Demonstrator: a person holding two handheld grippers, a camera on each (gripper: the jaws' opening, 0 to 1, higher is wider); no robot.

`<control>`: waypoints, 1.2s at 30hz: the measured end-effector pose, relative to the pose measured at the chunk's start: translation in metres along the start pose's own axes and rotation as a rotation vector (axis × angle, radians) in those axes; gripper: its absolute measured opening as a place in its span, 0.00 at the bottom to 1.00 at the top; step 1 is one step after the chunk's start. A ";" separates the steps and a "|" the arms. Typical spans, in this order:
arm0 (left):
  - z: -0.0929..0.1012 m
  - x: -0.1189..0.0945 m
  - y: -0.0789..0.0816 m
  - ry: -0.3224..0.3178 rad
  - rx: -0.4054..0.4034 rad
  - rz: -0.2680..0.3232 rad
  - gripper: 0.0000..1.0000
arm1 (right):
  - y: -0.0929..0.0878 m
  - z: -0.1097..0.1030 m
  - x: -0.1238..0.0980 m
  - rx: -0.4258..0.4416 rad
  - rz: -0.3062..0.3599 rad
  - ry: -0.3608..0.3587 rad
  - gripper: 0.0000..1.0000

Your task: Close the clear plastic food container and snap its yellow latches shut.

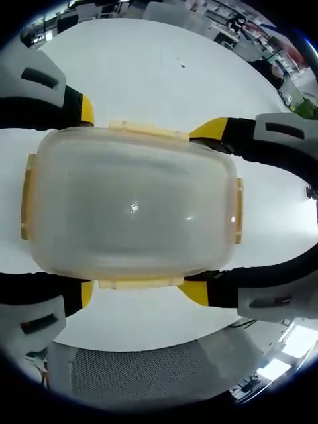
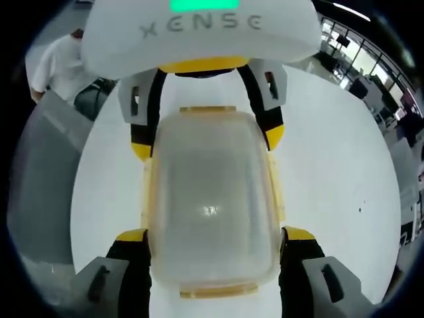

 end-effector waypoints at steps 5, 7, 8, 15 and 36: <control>-0.006 0.001 0.000 0.000 0.000 -0.002 0.90 | -0.001 0.006 0.000 0.000 -0.003 -0.001 0.80; -0.007 0.001 0.001 -0.001 0.001 -0.002 0.90 | -0.001 0.007 0.000 0.000 -0.001 -0.001 0.80; -0.007 0.001 0.001 -0.001 0.001 0.000 0.90 | -0.002 0.007 0.000 0.000 -0.001 0.000 0.80; -0.013 0.002 0.002 0.003 -0.011 0.017 0.90 | -0.002 0.015 0.001 -0.003 -0.014 0.008 0.80; -0.013 0.003 0.003 0.009 0.008 0.004 0.91 | -0.003 0.015 0.000 -0.005 -0.031 0.015 0.81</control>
Point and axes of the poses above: the point that each gripper's makers call its tool centre point, and the gripper's own axes: x roughly forward along the fingers, z roughly to its right, y roughly out of its top, the point moved 5 cm from there along -x, roughly backward along the fingers, and after that the axes turned 15 degrees about z, right-handed, at the moved point
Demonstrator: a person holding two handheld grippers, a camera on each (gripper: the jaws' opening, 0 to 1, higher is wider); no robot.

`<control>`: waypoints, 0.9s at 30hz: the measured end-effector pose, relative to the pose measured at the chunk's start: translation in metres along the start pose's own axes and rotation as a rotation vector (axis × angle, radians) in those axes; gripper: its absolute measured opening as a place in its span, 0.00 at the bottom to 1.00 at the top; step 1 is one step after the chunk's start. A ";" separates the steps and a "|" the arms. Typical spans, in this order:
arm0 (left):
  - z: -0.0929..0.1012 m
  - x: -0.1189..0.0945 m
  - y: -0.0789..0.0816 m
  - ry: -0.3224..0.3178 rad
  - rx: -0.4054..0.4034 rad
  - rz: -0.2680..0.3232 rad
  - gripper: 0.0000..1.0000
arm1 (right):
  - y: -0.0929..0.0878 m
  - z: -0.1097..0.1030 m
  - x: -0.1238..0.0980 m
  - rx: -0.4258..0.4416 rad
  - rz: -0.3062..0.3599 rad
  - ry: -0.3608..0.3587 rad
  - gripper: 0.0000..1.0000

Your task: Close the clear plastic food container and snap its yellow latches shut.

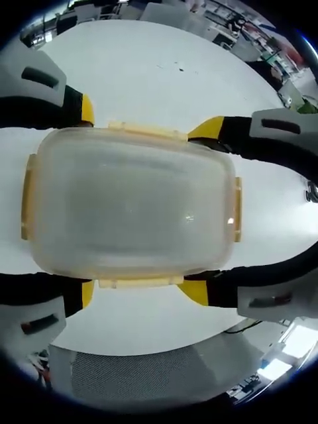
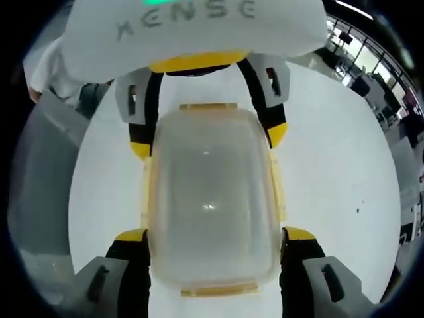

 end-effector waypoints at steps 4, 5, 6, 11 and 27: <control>0.001 0.003 0.000 -0.007 0.006 0.001 0.99 | 0.001 0.000 0.000 0.004 0.007 -0.001 0.85; 0.002 0.004 -0.001 -0.012 0.002 -0.003 0.99 | -0.001 0.000 0.000 0.003 0.008 0.001 0.88; 0.001 0.004 -0.001 -0.006 0.005 -0.008 0.99 | -0.003 0.000 0.001 -0.003 0.002 -0.003 0.91; -0.001 0.000 0.000 -0.003 0.008 0.017 0.99 | 0.000 0.000 -0.003 0.028 0.091 -0.020 0.93; -0.004 -0.012 0.001 0.179 -0.140 0.442 0.99 | 0.005 -0.008 -0.016 0.109 0.574 -0.246 0.89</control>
Point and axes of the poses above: the point that each gripper's makers call its tool centre point, and the gripper's own axes: x roughly forward along the fingers, z roughly to its right, y roughly out of its top, the point moved 5 cm from there along -x, roughly backward along the fingers, and after that the axes turned 15 degrees about z, right-handed, at the moved point
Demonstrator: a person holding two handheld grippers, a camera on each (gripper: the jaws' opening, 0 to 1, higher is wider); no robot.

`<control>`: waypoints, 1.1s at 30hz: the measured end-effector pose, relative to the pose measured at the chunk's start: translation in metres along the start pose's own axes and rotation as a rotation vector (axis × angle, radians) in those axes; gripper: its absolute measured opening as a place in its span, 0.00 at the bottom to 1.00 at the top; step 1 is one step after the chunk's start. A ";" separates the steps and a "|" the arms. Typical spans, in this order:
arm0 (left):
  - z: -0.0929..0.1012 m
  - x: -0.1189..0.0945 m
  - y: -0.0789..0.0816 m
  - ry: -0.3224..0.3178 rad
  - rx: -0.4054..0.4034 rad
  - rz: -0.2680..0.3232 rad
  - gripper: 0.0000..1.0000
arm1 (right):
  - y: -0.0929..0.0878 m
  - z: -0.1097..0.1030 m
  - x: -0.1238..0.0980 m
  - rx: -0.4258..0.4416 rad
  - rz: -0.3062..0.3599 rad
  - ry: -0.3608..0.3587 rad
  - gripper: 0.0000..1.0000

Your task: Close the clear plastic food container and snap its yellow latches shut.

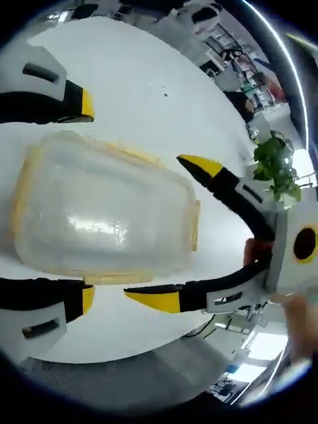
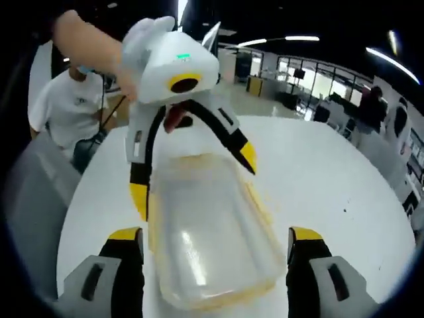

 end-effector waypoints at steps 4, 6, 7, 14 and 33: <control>0.001 -0.005 0.000 0.082 -0.082 0.145 0.99 | -0.004 -0.004 0.000 0.040 0.073 -0.083 0.91; 0.003 -0.007 0.000 0.122 -0.113 0.206 0.99 | -0.002 -0.004 -0.001 0.074 0.118 -0.137 0.92; 0.003 -0.007 -0.003 0.149 -0.096 0.211 0.99 | -0.003 -0.001 -0.003 0.078 0.123 -0.171 0.93; 0.009 -0.008 -0.001 0.192 -0.097 0.250 0.99 | -0.006 -0.002 -0.010 0.149 0.152 -0.254 0.92; 0.009 -0.027 0.003 0.246 -0.173 0.310 0.96 | 0.000 -0.002 -0.031 0.173 0.177 -0.313 0.90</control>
Point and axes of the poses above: the point that each gripper's makers call its tool centre point, and the gripper's own axes: x roughly forward along the fingers, z roughly to its right, y roughly out of its top, the point moved 5 cm from there along -x, roughly backward along the fingers, and after that the axes turned 15 degrees about z, right-handed, at the moved point
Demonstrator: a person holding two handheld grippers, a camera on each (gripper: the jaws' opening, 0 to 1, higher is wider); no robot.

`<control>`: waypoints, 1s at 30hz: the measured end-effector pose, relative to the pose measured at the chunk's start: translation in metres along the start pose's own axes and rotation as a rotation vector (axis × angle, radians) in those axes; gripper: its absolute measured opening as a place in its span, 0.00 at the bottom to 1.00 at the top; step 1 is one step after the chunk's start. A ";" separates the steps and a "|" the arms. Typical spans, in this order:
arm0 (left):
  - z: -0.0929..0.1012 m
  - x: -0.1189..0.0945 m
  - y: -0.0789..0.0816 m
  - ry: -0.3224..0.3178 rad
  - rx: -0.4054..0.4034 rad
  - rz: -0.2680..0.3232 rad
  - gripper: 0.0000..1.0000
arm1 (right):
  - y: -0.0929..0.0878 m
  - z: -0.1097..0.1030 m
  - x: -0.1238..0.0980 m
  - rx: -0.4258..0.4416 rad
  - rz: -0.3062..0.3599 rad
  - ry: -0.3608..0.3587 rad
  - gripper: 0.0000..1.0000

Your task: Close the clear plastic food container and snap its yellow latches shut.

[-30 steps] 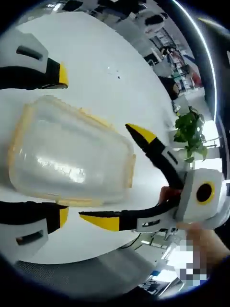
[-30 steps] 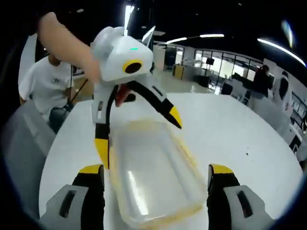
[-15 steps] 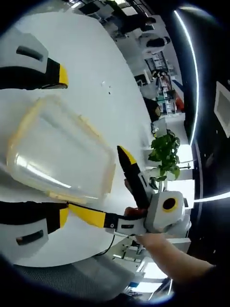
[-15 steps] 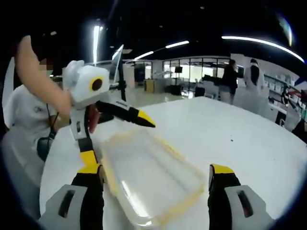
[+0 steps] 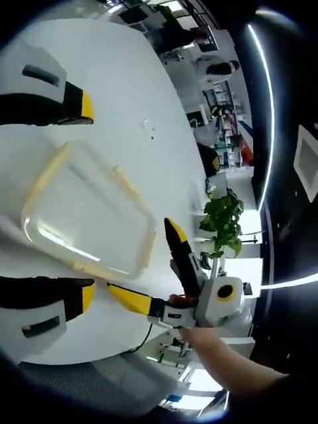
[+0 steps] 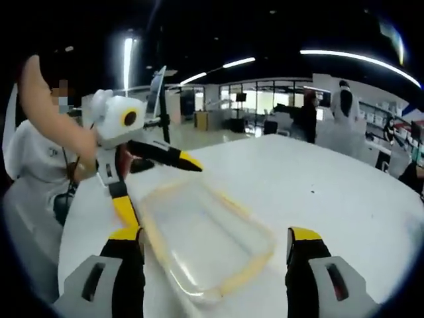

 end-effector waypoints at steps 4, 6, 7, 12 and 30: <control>0.002 -0.005 -0.001 0.021 -0.024 0.009 0.95 | 0.005 0.000 -0.003 0.012 0.023 -0.019 0.90; 0.003 -0.009 -0.001 0.032 -0.038 0.014 0.95 | 0.005 -0.002 -0.005 0.009 0.025 -0.020 0.90; 0.004 -0.010 -0.001 0.035 -0.042 0.017 0.94 | 0.005 -0.002 -0.006 0.006 0.025 -0.020 0.90; 0.005 -0.022 -0.001 0.061 -0.051 0.026 0.93 | 0.010 -0.004 -0.013 0.030 0.049 -0.046 0.90; 0.015 -0.051 -0.007 0.199 -0.174 0.081 0.91 | 0.009 -0.006 -0.045 0.041 0.058 -0.120 0.88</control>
Point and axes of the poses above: the point that each gripper's makers call its tool centre point, and the gripper's own axes: x roughly forward along the fingers, z roughly to its right, y roughly out of its top, the point moved 5 cm from there along -x, roughly backward along the fingers, and after that the axes turned 15 degrees about z, right-handed, at the moved point
